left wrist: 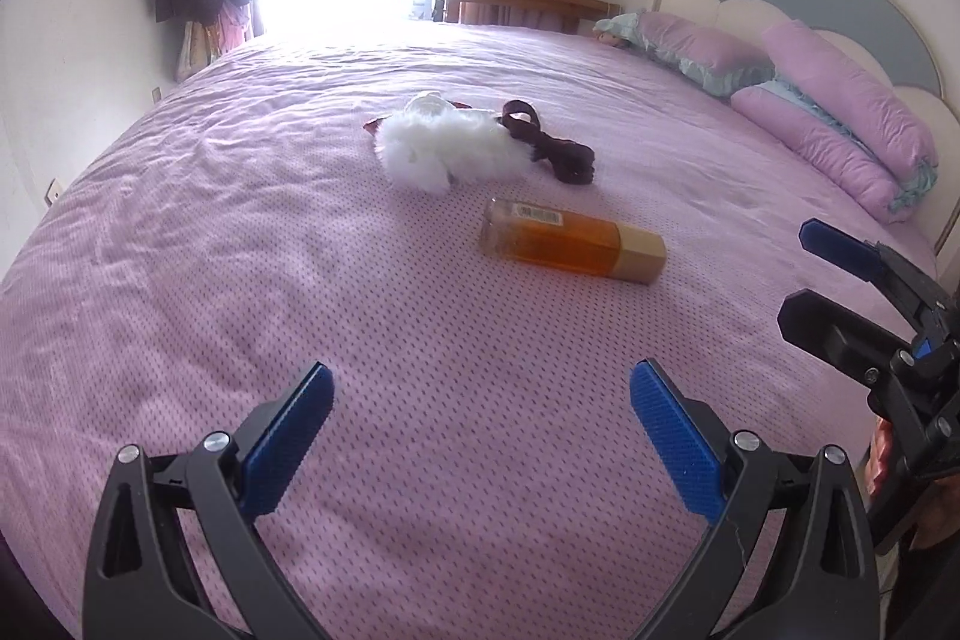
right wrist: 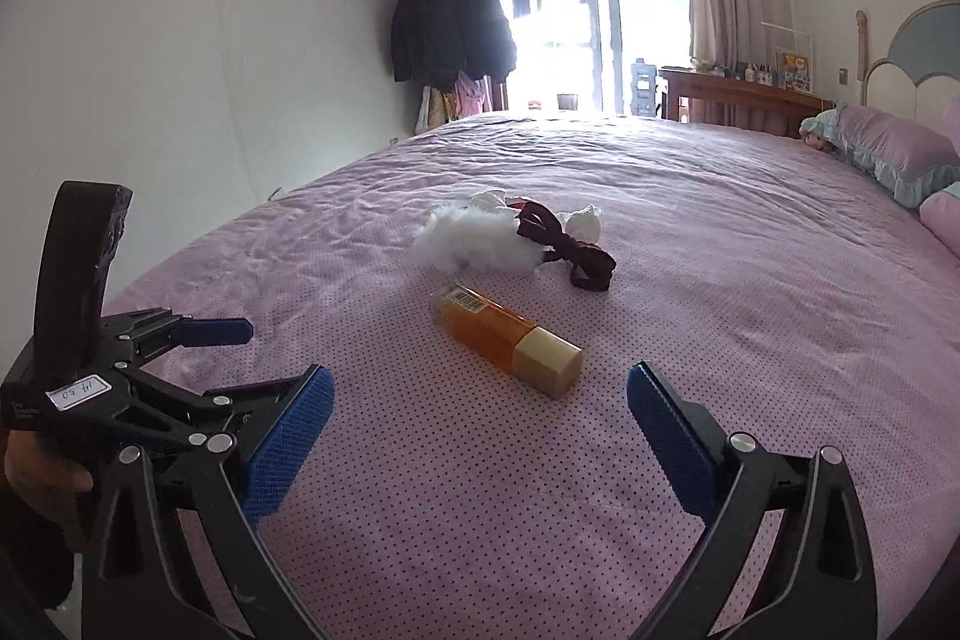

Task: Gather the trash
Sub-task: 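Move both tools back over the bed toward the orange bottle, then grasp the orange bottle with the right tool while the left tool grasps the white fluffy toy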

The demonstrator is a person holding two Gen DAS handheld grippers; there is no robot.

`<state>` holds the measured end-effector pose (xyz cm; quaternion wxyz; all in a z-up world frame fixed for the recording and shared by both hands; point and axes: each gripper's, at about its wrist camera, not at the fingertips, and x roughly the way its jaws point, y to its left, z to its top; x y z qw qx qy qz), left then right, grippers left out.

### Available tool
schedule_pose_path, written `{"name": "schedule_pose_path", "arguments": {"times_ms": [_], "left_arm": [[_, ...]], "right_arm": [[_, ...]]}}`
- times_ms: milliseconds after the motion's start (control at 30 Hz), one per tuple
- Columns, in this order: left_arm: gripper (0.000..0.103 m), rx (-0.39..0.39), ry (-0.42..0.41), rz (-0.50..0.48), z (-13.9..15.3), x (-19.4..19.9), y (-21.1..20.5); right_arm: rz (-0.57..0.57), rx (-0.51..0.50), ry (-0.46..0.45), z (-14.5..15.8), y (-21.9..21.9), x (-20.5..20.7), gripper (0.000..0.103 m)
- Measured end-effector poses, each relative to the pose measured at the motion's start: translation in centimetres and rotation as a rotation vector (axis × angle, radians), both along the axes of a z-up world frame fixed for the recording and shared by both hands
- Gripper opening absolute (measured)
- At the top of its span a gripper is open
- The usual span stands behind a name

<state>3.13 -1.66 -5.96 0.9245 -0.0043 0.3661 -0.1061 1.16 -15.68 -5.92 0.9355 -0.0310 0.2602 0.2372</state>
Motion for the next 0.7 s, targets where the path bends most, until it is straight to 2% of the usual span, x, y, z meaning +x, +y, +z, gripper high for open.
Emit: {"name": "schedule_pose_path", "arguments": {"times_ms": [100, 233, 333, 433, 500, 633, 700], "left_arm": [[0.099, 0.013, -0.012, 0.001, 0.1, 1.2, 0.1], [0.099, 0.055, -0.017, 0.018, 0.0, 3.0, 0.4], [0.099, 0.061, -0.009, 0.03, -0.2, 4.0, 1.1], [0.099, 0.057, 0.0, 0.04, -0.3, 4.8, 1.7], [0.099, 0.052, 0.005, 0.043, -0.4, 5.1, 1.9], [0.099, 0.05, 0.019, 0.046, -0.7, 5.9, 2.2], [0.099, 0.051, 0.021, 0.046, -0.8, 6.2, 2.2]], "right_arm": [[0.064, -0.023, 0.053, -0.6, 0.5, 2.3, 0.095], [0.099, -0.134, 0.063, -1.4, 1.7, 5.2, 0.095], [0.247, -0.21, 0.074, -1.9, 3.1, 6.8, 0.094], [0.344, -0.344, 0.067, -3.0, 5.0, 8.5, 0.088], [0.416, -0.406, 0.11, -3.9, 6.1, 9.8, 0.072], [0.486, -0.448, 0.176, -5.3, 7.6, 12.0, 0.068], [0.518, -0.428, 0.209, -5.5, 7.8, 12.9, 0.068]]}}
